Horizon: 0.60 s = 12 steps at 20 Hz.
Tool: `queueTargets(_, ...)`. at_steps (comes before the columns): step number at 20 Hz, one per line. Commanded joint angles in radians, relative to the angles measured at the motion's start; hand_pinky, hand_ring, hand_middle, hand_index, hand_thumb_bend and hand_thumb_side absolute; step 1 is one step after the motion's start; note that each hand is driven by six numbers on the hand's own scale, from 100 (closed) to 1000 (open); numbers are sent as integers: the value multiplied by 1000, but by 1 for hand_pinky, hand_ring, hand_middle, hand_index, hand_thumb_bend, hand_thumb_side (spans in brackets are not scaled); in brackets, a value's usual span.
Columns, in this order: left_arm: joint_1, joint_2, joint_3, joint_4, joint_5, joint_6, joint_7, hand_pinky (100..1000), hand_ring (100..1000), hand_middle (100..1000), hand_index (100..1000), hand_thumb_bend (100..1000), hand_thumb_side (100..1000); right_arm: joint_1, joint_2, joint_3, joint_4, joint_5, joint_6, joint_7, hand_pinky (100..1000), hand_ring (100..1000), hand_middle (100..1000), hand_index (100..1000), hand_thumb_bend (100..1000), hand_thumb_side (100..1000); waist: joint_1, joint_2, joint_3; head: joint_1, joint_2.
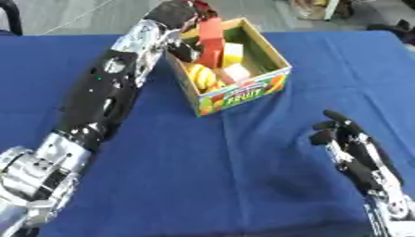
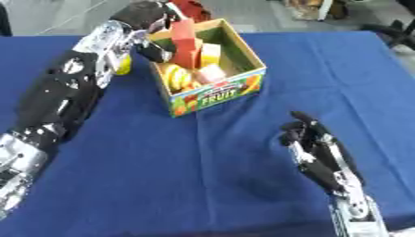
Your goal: Pick up objects on the table and place them in the box.
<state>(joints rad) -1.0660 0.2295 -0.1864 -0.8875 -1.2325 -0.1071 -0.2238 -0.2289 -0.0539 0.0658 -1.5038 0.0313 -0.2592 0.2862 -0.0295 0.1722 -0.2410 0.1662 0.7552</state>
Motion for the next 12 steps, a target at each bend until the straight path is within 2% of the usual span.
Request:
queueTargets(1, -16, -16, -10, 0, 22, -29, -4, 725, 608, 628, 821, 164, 200, -12, 1, 3, -10, -7, -2, 5, 649, 634, 655, 896, 100, 402, -12, -7, -5, 6, -3)
queueTargets(5, -7, -24, -21, 13, 19, -43, -24, 730, 623, 659, 883, 286, 204, -11, 2, 3, -10, -7, -2, 5, 649, 633, 655, 896, 100, 402, -13, -8, -6, 7, -4)
queueTargets(7, -3, -24, -22, 19, 9, -46, -36, 736, 632, 676, 902, 313, 296, -11, 1, 3, -9, -7, -2, 5, 649, 633, 655, 896, 100, 401, -13, -9, -6, 6, -3)
queueTargets(8, -2, -23, -22, 21, 6, -48, -44, 742, 642, 694, 917, 332, 381, -11, 1, 2, -9, -7, -2, 5, 649, 633, 655, 896, 100, 402, -13, -9, -6, 6, -3)
queueTargets(10, -1, -16, -22, 23, 9, -58, -68, 750, 653, 716, 932, 362, 461, -11, 1, 2, -9, -7, -2, 5, 649, 633, 655, 896, 100, 403, -13, -10, -4, 5, -3)
queueTargets(12, -3, -5, -17, 11, 20, -62, -82, 750, 652, 716, 931, 350, 460, -10, 0, 1, -9, -7, -2, 4, 649, 634, 655, 896, 100, 403, -12, -11, -2, 4, -3)
